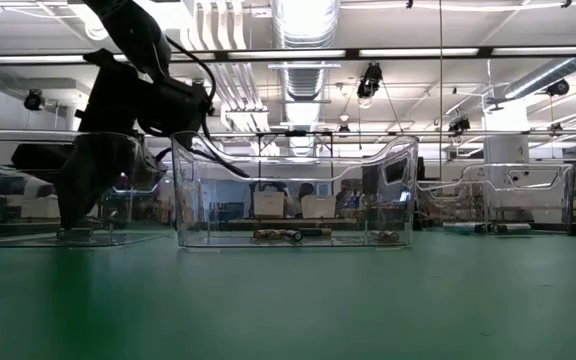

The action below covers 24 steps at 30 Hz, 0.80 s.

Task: Sort batteries
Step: Put the white battery into the bottom left transparent bin, then adjust the bottom right transparent bin

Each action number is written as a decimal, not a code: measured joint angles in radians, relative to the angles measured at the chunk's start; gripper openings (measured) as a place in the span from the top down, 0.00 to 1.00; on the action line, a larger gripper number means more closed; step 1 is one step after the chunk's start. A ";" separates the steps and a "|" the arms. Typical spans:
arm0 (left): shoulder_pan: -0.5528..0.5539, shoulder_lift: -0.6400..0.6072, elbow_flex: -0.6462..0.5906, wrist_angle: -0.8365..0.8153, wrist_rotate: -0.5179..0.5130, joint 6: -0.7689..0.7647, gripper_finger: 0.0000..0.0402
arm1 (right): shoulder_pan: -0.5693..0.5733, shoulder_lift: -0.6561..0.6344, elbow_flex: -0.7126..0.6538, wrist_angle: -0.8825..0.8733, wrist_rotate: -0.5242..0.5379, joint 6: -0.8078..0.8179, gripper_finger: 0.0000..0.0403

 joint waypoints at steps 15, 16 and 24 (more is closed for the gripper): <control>0.000 -0.045 -0.036 -0.062 -0.027 -0.017 0.61 | 0.000 0.000 0.000 0.001 -0.011 0.000 0.29; 0.000 -0.060 -0.050 -0.071 -0.027 -0.026 0.60 | 0.001 0.000 0.000 0.000 -0.011 0.000 0.28; 0.003 -0.177 -0.064 -0.139 -0.044 -0.099 0.57 | 0.002 -0.001 -0.001 -0.022 -0.010 -0.030 0.26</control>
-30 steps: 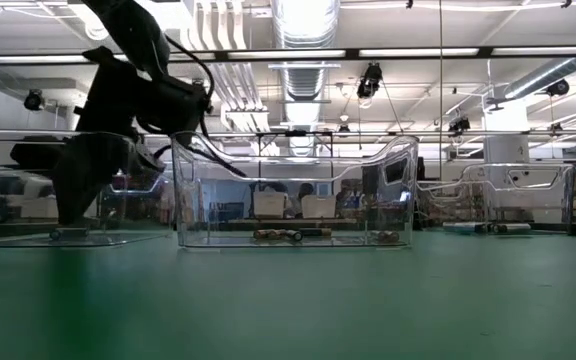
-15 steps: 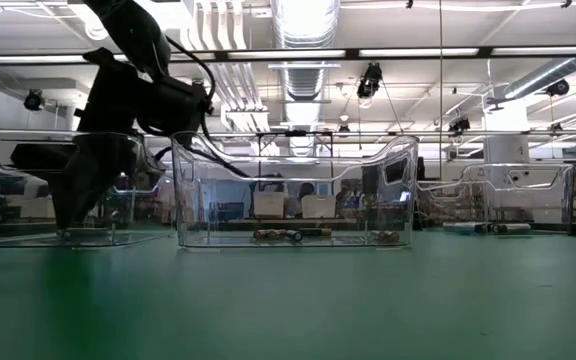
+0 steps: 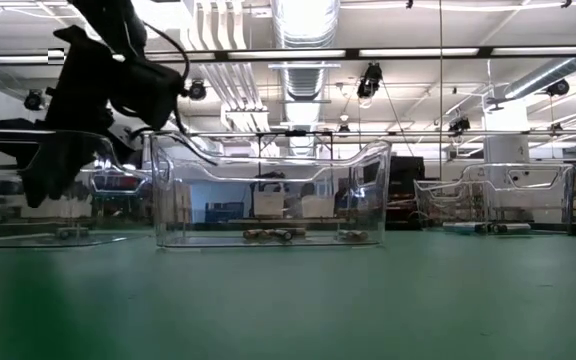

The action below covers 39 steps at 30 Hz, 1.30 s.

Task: Sort batteries
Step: Adjust the bottom right transparent bin

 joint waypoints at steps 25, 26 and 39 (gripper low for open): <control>-0.275 -0.272 0.515 -0.147 0.193 -0.662 0.57 | -0.249 0.262 0.040 0.135 -0.045 -0.286 0.28; -0.305 -0.274 0.530 -0.149 0.193 -0.705 0.57 | -0.285 0.292 0.047 0.120 -0.045 -0.282 0.29; -0.708 -0.246 0.540 -0.170 0.175 -1.269 0.57 | -0.559 0.554 0.059 0.036 -0.150 0.054 0.30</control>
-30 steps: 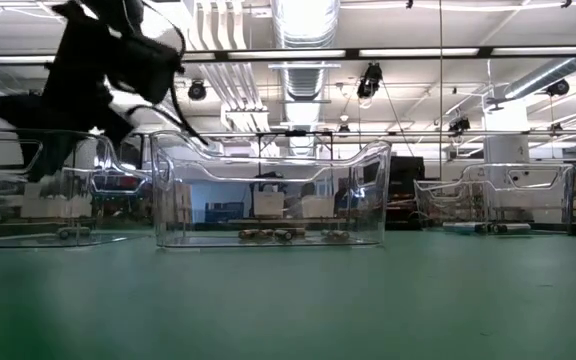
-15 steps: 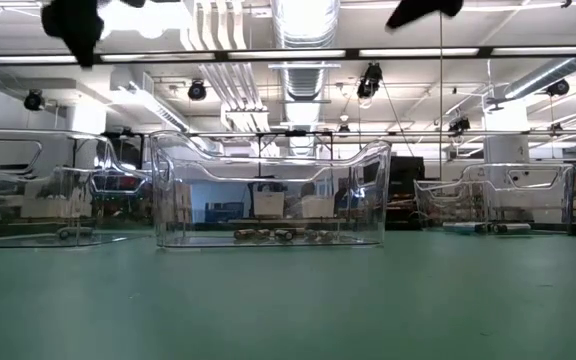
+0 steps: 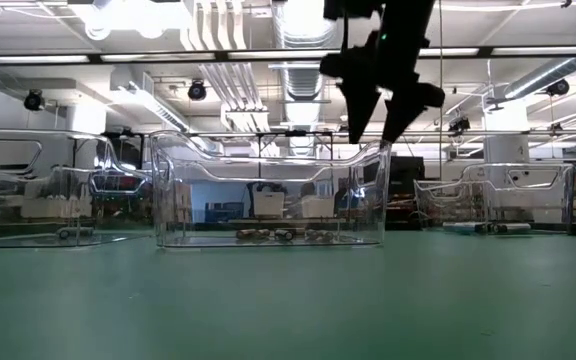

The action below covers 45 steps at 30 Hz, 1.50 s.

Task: Sort batteries
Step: Adjust the bottom right transparent bin, then put the top white battery into the bottom left transparent bin

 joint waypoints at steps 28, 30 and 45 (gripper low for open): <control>-0.314 0.009 -0.297 0.348 0.297 -0.683 0.57 | 0.022 -0.081 0.054 -0.144 0.069 0.128 0.25; -0.313 0.009 -0.345 0.447 0.296 -0.736 0.57 | 0.038 -0.127 0.060 -0.119 0.094 0.101 0.24; -0.314 0.057 -0.596 0.708 0.348 -0.820 0.57 | 0.102 -0.243 0.061 -0.017 0.274 0.050 0.25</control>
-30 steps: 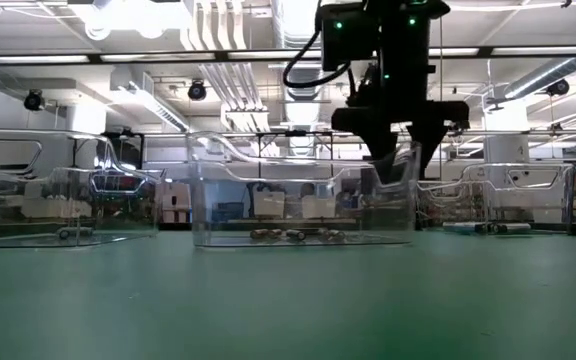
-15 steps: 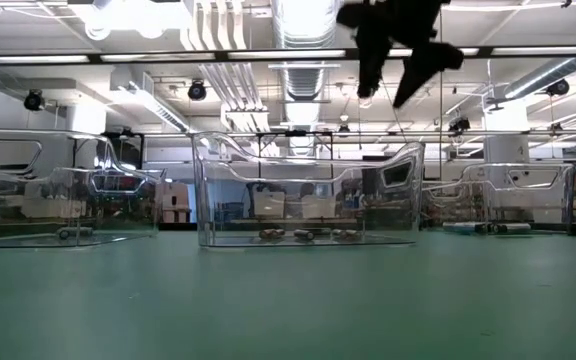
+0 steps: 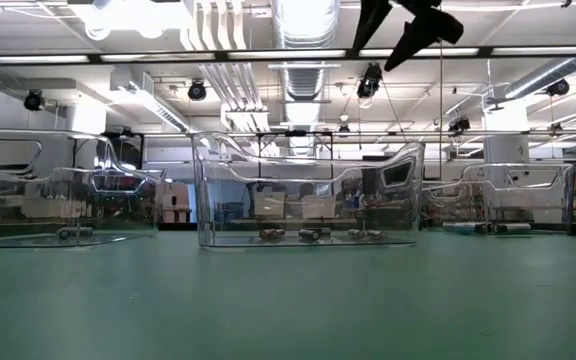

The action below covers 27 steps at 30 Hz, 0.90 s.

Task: Sort batteries
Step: Put the top white battery into the bottom left transparent bin

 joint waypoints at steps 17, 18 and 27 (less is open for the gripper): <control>0.000 0.258 0.036 0.004 0.158 0.114 0.52 | 0.000 0.111 0.010 0.032 -0.065 -0.008 0.19; 0.000 0.264 0.033 0.004 0.158 0.115 0.52 | 0.000 0.112 0.010 0.034 -0.066 -0.012 0.19; 0.002 0.275 -0.056 0.102 0.181 0.148 0.53 | 0.003 0.109 0.013 0.046 -0.072 -0.023 0.22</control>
